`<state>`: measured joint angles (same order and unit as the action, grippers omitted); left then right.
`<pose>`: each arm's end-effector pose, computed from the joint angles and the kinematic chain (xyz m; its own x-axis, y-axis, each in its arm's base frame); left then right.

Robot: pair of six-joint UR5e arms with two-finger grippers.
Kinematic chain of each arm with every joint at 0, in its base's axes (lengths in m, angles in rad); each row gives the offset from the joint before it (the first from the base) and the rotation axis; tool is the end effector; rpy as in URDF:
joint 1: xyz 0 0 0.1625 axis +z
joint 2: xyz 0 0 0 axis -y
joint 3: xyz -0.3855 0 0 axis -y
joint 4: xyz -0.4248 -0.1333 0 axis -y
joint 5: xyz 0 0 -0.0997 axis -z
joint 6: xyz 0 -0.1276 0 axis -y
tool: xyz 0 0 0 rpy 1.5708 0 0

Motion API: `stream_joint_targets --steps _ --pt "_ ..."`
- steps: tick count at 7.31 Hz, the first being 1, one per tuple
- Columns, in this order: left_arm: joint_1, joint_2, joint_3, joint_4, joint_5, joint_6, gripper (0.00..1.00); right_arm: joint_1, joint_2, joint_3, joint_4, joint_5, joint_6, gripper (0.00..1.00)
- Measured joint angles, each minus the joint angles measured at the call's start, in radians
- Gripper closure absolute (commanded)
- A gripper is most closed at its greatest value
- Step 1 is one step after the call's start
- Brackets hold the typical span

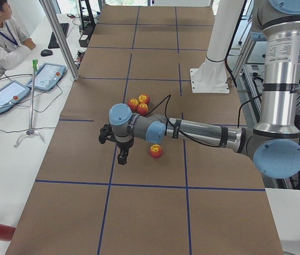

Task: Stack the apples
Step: 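Move the left gripper down over the lone red-yellow apple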

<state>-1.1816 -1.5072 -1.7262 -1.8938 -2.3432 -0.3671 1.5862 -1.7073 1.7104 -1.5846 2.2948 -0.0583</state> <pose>0.1589 -0.5040 0.5517 0.6435 0.1926 -0.7408 -0.1246 0.9813 0.1469 0.0560 -0.4702 0.6398 0.7486 -0.0397 0.6618 0.0283 0.9992 0.0279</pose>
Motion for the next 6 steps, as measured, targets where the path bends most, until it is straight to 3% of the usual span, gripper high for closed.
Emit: stream_joint_targets --steps 6 --pt "0.176 0.049 0.001 -0.125 0.04 -0.266 0.0 0.0 0.0 0.0 0.0 0.0 0.0 0.0"
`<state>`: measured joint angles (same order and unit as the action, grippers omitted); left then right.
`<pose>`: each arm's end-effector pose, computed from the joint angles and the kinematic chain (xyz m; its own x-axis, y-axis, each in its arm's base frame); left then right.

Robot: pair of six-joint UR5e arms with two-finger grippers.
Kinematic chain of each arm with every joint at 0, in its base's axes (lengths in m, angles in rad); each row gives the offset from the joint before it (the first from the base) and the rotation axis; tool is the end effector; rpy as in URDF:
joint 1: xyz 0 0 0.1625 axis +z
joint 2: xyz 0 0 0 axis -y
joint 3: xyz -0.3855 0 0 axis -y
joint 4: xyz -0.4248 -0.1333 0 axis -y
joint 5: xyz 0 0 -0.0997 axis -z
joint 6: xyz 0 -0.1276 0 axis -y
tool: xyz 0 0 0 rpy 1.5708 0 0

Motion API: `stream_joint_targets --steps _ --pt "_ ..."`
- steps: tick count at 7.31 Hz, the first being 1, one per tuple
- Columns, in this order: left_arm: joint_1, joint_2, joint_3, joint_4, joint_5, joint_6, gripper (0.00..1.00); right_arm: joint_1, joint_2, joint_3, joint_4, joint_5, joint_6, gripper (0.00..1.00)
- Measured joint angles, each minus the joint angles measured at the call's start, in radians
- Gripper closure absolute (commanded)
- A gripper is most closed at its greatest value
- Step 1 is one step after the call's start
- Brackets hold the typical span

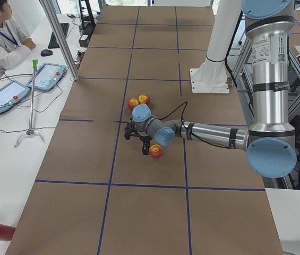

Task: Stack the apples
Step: 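Move the left gripper down over the lone red-yellow apple, then close the left gripper on the lone apple and lift it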

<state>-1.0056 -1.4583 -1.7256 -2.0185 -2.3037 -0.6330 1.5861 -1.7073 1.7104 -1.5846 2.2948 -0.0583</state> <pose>0.2347 -0.4595 0.5644 0.6496 0.0945 -0.7543 -0.1095 0.9935 0.0303 0.0560 -0.4702 0.6398 0.7486 -0.0397 0.6618 0.0284 0.9992 0.0279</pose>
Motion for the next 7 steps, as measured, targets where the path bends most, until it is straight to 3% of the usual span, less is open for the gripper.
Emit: stream_joint_targets --steps 6,7 --pt "0.081 0.001 0.05 -0.002 -0.003 -0.038 0.03 0.0 0.0 0.0 0.0 0.0 0.0 0.0" --pt "0.091 0.001 0.052 -0.001 -0.004 -0.039 0.22 0.0 0.0 0.0 0.0 0.0 0.0 0.0"
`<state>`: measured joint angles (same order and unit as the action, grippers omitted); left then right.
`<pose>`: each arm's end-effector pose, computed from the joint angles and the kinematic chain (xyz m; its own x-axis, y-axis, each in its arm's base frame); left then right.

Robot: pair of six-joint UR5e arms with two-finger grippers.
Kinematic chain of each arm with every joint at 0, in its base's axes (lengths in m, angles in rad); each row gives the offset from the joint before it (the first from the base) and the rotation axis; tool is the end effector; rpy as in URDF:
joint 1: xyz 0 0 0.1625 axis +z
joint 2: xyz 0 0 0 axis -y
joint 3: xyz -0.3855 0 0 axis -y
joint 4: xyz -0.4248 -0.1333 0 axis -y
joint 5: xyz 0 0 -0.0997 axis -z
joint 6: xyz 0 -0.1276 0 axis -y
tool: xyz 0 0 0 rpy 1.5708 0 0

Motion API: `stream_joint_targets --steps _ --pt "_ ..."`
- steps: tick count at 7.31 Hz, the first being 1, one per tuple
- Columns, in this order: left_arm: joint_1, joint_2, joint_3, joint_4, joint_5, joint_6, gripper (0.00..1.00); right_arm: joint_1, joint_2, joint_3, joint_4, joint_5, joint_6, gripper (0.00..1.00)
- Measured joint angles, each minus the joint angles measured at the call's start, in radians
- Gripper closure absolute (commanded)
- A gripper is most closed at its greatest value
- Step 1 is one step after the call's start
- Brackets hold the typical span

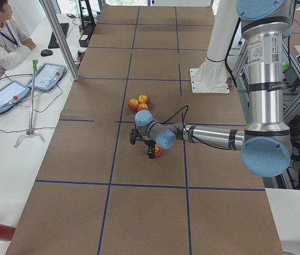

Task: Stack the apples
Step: 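Close the left gripper on the lone apple and lift it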

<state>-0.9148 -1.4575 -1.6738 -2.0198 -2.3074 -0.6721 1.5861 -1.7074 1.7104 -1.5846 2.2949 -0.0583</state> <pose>0.2743 -0.4344 0.5931 0.6670 0.0838 -0.7404 -0.1750 0.9835 -0.0463 0.0560 -0.4702 0.6398 0.7485 -0.0397 0.6619 0.0284 0.9992 0.0278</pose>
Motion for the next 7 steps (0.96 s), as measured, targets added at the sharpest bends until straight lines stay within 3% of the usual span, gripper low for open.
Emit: stream_joint_targets --steps 2,3,5,7 --pt "0.011 0.0 0.0 0.001 0.001 0.0 0.83 0.0 0.0 0.0 0.0 0.0 0.0 0.0" --pt "0.014 0.0 0.0 0.003 0.001 -0.001 1.0 0.0 0.0 0.0 0.0 0.0 0.0 0.0" --pt "0.015 -0.004 -0.03 0.007 0.001 -0.043 1.0 0.0 0.0 0.0 0.0 0.0 0.0 0.0" --pt "0.015 -0.049 -0.12 0.027 0.002 -0.225 1.0 0.0 0.0 0.0 0.0 0.0 0.0 0.0"
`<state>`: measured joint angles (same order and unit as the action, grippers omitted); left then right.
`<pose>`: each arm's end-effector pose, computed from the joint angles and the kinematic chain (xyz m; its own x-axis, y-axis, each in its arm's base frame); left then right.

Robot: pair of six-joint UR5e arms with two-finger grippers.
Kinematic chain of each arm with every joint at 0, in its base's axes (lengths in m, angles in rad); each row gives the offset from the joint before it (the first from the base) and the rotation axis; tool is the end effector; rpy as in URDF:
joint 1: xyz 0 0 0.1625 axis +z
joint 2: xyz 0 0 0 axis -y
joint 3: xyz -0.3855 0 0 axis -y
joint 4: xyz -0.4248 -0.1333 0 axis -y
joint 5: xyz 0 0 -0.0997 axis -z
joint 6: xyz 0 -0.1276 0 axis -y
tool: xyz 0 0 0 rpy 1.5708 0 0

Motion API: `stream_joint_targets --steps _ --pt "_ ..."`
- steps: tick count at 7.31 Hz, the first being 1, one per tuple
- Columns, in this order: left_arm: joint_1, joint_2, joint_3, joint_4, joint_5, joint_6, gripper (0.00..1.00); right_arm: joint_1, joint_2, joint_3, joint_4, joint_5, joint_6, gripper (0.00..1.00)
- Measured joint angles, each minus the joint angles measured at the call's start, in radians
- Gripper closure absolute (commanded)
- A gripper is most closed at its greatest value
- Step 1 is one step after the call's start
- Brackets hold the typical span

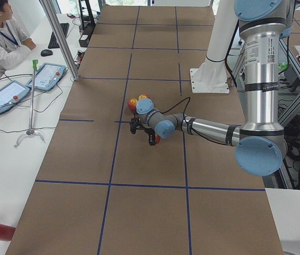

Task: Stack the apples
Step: 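Close the left gripper on the lone apple and lift it, then carry the held apple with the left gripper over the three-apple cluster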

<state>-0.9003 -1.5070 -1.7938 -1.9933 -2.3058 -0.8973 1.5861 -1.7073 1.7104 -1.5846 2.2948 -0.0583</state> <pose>0.2920 -0.4450 0.5042 0.6255 -0.0441 -0.7789 -0.0485 0.9943 -0.0952 0.0560 -0.4702 0.6398 0.7486 -0.0397 0.6618 0.0284 0.9992 0.0279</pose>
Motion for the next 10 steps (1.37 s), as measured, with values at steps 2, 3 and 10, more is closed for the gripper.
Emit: stream_joint_targets --steps 2,3,10 --pt "0.001 -0.16 -0.044 0.13 0.002 -0.164 1.0 0.0 0.0 0.0 0.0 0.0 0.0 0.0" --pt "0.009 -0.257 -0.044 0.217 0.004 -0.221 1.0 0.0 0.0 0.0 0.0 0.0 0.0 0.0" --pt "0.121 -0.488 0.046 0.375 0.109 -0.324 1.0 0.0 0.0 0.0 0.0 0.0 0.0 0.0"
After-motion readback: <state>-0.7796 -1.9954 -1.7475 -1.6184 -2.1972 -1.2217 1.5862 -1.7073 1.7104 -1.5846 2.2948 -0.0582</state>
